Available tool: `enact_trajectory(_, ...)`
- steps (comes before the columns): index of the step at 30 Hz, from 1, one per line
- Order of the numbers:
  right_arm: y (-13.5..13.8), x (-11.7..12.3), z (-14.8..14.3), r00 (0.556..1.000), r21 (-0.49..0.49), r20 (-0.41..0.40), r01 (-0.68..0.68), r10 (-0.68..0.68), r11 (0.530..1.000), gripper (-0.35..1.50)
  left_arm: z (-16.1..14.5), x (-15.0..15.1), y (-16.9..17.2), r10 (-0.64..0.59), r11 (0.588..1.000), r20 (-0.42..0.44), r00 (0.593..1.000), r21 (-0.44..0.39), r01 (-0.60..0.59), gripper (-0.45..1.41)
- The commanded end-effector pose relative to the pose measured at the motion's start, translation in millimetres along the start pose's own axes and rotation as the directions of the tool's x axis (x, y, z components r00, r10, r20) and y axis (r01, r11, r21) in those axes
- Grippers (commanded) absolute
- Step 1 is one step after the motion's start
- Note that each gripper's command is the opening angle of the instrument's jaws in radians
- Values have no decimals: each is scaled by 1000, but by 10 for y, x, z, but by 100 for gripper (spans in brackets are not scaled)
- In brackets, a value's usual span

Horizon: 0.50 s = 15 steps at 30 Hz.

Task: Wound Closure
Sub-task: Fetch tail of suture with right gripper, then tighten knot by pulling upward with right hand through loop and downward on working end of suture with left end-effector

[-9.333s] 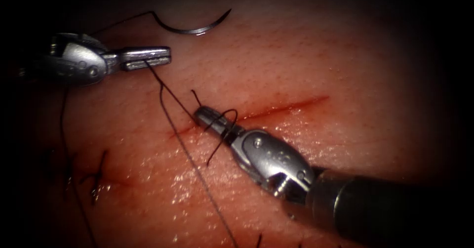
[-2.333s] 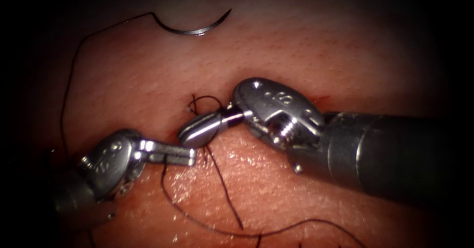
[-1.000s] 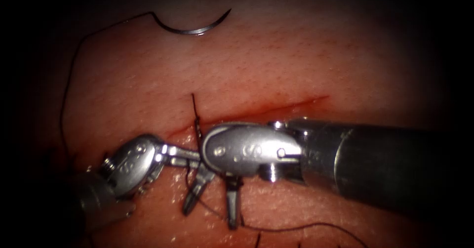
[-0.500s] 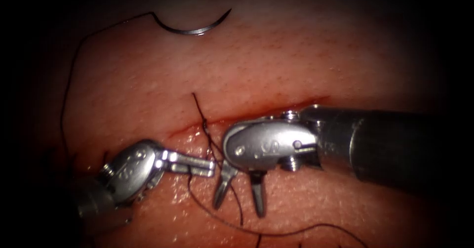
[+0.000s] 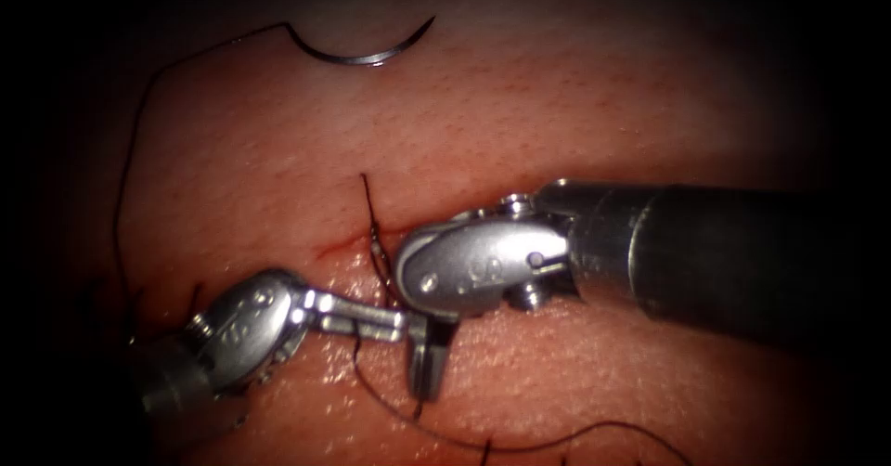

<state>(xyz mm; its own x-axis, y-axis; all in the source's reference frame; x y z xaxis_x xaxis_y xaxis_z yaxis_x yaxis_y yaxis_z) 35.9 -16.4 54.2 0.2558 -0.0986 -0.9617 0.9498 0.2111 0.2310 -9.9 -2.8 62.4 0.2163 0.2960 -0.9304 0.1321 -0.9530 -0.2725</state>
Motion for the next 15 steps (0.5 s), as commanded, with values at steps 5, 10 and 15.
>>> enact_trajectory(5,3,-4,-32,984,-53,-155,-99,90,994,-35,-3,-7,5,2,1000,26,1000,0,-2,-45)
enact_trajectory(10,1,-10,-65,955,-129,-266,-167,128,977,-35,-2,-6,17,4,1000,55,998,-13,-3,-45)
enact_trajectory(15,9,-16,-80,907,-201,-343,-323,242,925,-35,14,-1,35,7,999,90,996,-32,-5,-45)
